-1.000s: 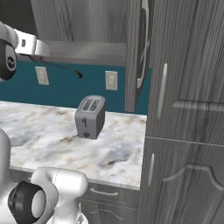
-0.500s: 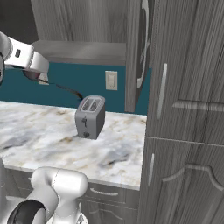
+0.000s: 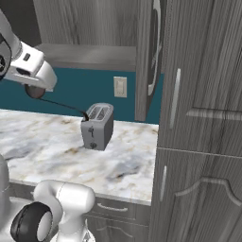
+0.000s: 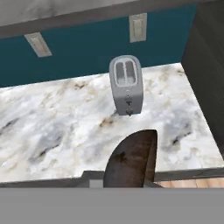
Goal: Open the cabinet and move the ladle to the pot. Then close the cabinet.
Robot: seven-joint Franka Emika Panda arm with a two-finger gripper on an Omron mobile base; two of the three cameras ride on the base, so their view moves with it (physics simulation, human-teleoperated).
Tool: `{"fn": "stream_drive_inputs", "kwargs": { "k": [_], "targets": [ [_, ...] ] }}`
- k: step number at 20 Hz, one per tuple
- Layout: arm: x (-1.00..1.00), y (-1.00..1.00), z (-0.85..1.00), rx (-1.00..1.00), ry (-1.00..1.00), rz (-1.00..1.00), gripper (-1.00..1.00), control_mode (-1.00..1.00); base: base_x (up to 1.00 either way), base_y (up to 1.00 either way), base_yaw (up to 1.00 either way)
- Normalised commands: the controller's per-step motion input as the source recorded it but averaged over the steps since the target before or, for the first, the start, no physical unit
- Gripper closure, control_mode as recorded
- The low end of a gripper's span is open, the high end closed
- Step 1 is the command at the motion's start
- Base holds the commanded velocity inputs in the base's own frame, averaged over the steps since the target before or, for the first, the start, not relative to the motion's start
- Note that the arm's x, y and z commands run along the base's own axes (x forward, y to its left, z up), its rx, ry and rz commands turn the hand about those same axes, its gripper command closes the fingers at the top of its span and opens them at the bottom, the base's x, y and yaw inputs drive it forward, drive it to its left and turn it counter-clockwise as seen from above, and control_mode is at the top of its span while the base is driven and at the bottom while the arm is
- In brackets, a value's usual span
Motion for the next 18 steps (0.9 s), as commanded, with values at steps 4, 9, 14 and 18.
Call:
{"fn": "stream_drive_inputs", "kwargs": {
  "k": [4,9,14,18],
  "targets": [
    [-0.02,0.0,0.0,0.06,0.15,0.01,1.0,1.0,-0.08,0.0,0.0],
    [0.0,0.0,0.0,0.0,0.0,0.0,1.0,1.0,-0.95,0.0,0.0],
    [0.0,0.0,0.0,0.0,0.0,0.0,1.0,1.0,-1.0,0.22,0.0],
    [0.0,0.0,0.0,0.0,0.0,0.0,1.0,1.0,-0.89,0.64,0.0]
  ]
}}
